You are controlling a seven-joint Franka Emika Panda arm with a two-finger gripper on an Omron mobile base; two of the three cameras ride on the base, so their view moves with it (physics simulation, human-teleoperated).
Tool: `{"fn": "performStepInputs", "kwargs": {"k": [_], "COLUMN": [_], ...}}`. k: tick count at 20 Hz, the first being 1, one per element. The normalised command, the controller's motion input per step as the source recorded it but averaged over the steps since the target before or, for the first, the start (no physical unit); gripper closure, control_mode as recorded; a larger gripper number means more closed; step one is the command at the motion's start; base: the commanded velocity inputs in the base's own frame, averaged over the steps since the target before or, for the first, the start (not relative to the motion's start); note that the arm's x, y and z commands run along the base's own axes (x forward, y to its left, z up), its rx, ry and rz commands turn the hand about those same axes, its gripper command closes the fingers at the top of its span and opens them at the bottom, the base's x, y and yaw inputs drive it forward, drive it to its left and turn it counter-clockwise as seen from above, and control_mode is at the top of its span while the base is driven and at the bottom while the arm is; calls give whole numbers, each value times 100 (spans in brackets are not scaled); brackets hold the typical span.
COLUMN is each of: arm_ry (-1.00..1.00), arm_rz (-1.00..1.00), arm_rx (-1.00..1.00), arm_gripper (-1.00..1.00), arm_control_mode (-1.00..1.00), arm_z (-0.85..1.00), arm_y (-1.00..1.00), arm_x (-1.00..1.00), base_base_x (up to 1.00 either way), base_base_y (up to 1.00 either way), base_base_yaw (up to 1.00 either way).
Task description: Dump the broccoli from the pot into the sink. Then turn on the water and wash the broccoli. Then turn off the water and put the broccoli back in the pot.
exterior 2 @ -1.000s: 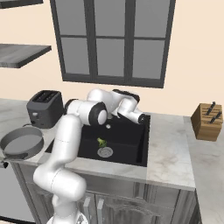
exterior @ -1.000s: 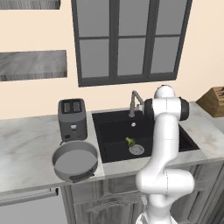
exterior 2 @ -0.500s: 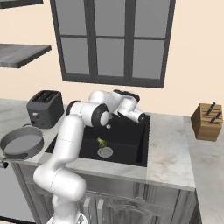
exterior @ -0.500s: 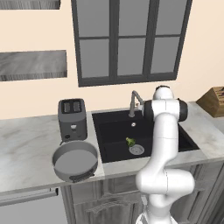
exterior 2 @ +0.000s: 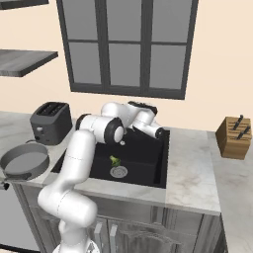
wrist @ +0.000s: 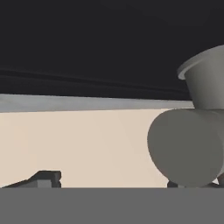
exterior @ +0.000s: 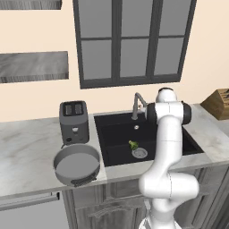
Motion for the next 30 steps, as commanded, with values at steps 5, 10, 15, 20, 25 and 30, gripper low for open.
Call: {"fn": "performStepInputs", "kwargs": {"k": [5,10,15,20,25,30], "arm_ry": [1,5,10,15,15,14], "arm_rz": [-9,-16,-14,-13,-13,-13], "arm_rx": [0,0,3,8,11,12], "arm_gripper": [100,100,100,100,100,100], "arm_control_mode": [-100,-100,-100,-100,-100,-100], "arm_z": [-3,0,0,0,0,0], "arm_y": [-2,-45,-75,-82,-97,-100], "arm_x": [6,1,0,2,0,0], "base_base_x": [0,0,0,0,0,0], "base_base_y": [0,0,0,0,0,0], "base_base_yaw": [0,0,0,0,0,0]}}
